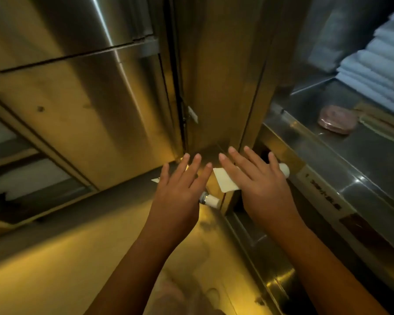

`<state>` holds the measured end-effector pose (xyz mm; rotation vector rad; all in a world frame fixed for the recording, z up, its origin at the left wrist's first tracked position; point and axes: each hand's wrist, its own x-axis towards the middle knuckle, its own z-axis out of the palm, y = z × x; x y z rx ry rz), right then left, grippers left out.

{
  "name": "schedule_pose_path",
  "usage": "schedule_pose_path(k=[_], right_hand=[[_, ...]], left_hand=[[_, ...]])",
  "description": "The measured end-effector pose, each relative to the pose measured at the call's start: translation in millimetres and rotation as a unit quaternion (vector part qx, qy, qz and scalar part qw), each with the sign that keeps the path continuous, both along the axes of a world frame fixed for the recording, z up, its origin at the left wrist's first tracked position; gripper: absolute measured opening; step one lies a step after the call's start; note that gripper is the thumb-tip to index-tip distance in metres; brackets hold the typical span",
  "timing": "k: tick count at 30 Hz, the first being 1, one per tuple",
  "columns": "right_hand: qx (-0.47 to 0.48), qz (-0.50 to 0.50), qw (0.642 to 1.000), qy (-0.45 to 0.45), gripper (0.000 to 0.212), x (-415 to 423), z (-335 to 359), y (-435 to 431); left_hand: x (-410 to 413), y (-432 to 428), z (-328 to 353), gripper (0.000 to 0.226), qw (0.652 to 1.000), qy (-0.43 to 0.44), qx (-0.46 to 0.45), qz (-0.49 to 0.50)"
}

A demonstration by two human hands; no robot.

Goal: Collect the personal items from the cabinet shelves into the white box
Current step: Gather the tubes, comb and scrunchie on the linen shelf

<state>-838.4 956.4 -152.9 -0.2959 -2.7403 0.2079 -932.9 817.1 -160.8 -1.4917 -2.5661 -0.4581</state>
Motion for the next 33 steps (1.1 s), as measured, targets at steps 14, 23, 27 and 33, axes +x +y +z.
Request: schedule_pose_path(k=[14, 23, 27, 33], right_hand=[[0.046, 0.116, 0.992, 0.028, 0.075, -57.7, -0.6, -111.8], [0.048, 0.227, 0.971, 0.054, 0.074, -80.5, 10.9, -241.4], [0.049, 0.276, 0.957, 0.068, 0.062, -86.1, 9.4, -303.5], [0.027, 0.348, 0.936, 0.050, 0.073, -96.5, -2.3, -398.6]], left_hand=[[-19.9, -137.7, 1.5, 0.076, 0.991, 0.019, 0.013, 0.135], [-4.3, -274.7, 9.0, 0.076, 0.968, 0.042, 0.020, 0.248], [3.8, -337.8, 11.3, 0.078, 0.951, 0.045, 0.021, 0.305], [23.9, -430.7, 5.7, 0.080, 0.925, 0.036, 0.009, 0.377]])
